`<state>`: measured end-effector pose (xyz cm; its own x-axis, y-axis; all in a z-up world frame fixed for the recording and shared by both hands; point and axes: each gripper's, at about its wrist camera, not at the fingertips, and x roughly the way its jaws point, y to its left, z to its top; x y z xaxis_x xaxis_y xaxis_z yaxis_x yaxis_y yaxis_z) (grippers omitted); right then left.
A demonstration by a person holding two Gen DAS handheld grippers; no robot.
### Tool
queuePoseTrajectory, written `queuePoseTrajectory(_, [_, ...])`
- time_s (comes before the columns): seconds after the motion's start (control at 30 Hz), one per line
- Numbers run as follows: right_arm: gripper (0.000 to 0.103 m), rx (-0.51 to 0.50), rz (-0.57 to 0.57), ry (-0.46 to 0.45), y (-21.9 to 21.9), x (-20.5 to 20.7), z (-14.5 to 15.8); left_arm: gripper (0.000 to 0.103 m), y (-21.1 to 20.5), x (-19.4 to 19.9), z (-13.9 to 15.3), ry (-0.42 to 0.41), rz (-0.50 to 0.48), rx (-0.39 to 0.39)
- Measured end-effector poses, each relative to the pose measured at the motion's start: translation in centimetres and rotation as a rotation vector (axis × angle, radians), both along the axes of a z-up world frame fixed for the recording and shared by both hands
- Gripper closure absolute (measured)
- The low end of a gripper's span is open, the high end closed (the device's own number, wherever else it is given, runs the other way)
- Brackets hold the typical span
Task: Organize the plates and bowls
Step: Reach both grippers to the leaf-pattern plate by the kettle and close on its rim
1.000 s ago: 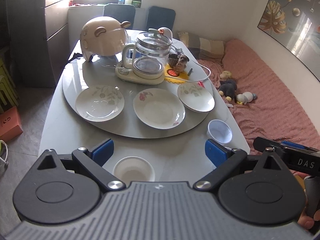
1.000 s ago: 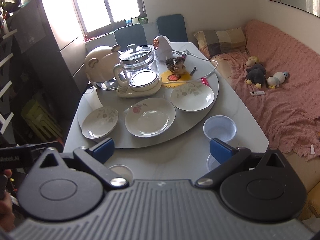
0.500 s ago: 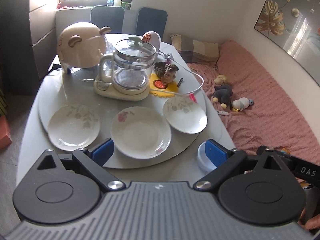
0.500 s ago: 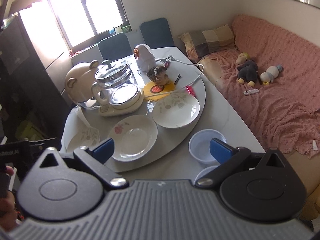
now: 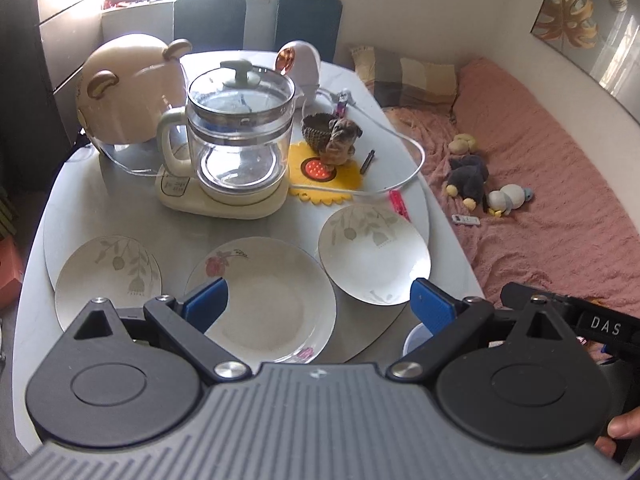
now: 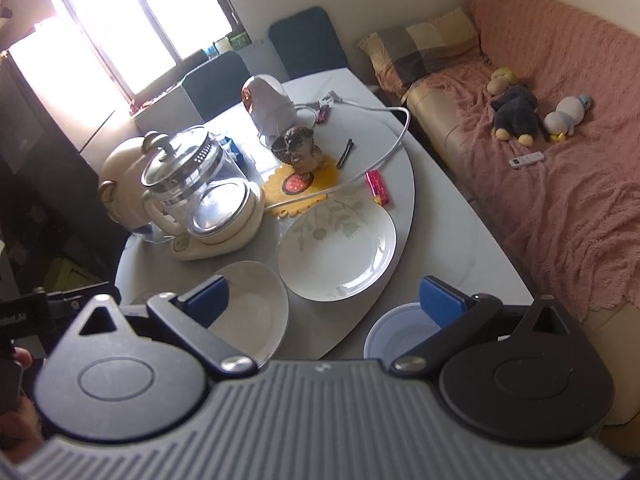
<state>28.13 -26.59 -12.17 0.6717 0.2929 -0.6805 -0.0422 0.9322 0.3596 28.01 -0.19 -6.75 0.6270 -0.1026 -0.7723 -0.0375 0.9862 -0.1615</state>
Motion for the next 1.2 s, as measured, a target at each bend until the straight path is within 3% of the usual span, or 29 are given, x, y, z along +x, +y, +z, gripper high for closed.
queuePoseTrajectory(0.07, [0.000,0.003,0.011,0.013,-0.3,1.7,-0.9,0.004,-0.1,1.5,-1.3,0.022,0.005,0.000])
queuePoseTrajectory(0.3, [0.017,-0.018,0.062,0.040,-0.5,7.0,-4.2,0.005,0.2,6.6,-7.0,0.090,-0.009,-0.068])
queuePoseTrajectory(0.53, [0.029,-0.043,0.077,0.111,-0.4,12.0,-8.7,0.005,-0.1,13.2,-12.6,0.158,-0.086,-0.049])
queuePoseTrajectory(0.8, [0.035,-0.013,0.088,0.209,-0.6,16.4,-13.3,0.012,0.1,19.7,-16.6,0.191,-0.109,-0.051])
queuePoseTrajectory(1.07, [0.039,0.006,0.078,0.257,-0.6,18.3,-15.6,0.041,-2.1,22.2,-20.2,0.262,-0.185,-0.044])
queuePoseTrajectory(1.2, [0.043,-0.055,0.068,0.261,-0.2,18.3,-15.7,0.054,-2.2,23.1,-21.5,0.281,-0.188,-0.064])
